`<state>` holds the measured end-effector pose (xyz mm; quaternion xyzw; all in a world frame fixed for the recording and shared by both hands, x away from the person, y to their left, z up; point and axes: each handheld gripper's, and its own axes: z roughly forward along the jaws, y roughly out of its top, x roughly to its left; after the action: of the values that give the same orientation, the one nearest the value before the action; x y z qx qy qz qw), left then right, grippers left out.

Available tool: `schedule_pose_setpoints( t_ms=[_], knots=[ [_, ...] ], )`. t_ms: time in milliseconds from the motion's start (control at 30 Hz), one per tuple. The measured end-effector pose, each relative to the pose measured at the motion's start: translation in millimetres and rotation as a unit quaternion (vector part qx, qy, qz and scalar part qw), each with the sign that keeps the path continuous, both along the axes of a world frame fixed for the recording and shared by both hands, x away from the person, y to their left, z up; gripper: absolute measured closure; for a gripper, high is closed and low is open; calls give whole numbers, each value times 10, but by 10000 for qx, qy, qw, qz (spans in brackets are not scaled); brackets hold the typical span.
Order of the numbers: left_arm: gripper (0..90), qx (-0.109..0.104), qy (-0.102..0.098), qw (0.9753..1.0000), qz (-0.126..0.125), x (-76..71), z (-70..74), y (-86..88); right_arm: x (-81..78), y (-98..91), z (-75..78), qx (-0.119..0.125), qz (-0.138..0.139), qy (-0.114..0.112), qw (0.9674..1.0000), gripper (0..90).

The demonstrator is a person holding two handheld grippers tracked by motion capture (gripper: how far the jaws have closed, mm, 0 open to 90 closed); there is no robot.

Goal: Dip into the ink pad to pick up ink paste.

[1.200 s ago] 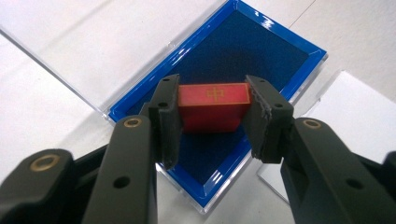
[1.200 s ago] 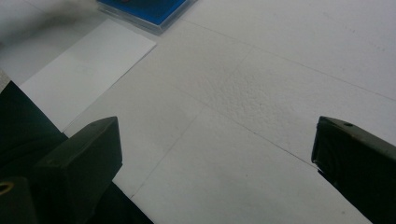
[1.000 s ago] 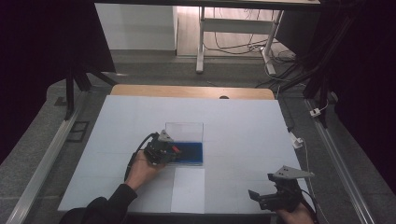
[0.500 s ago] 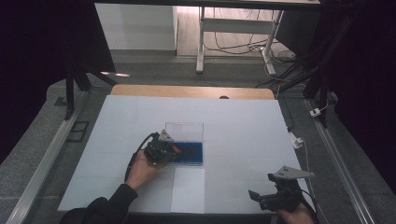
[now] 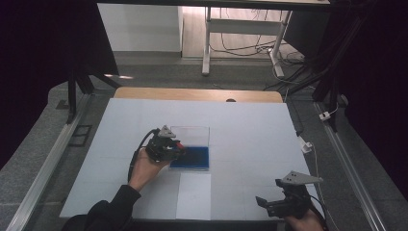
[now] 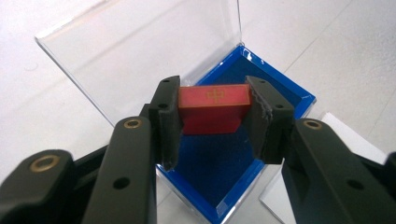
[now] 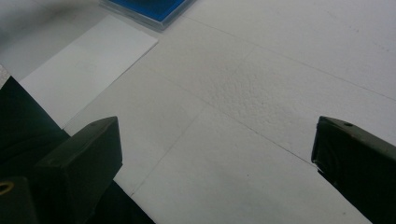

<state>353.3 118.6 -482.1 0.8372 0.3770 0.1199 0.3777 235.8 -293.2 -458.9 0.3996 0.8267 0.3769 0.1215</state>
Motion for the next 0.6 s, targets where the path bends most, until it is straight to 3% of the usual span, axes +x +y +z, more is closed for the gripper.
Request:
schedule_pose_setpoints(
  t_ms=[267, 600],
  knots=[
    [583, -40, -69, 9996, -289, 51, -36, -169, 1, 3, -1, -14, 9, 7, 10000, 17],
    [583, 286, -40, 9986, -447, 66, -219, -376, -2, 4, -2, -20, 14, 2, 10000, 17]
  ],
)
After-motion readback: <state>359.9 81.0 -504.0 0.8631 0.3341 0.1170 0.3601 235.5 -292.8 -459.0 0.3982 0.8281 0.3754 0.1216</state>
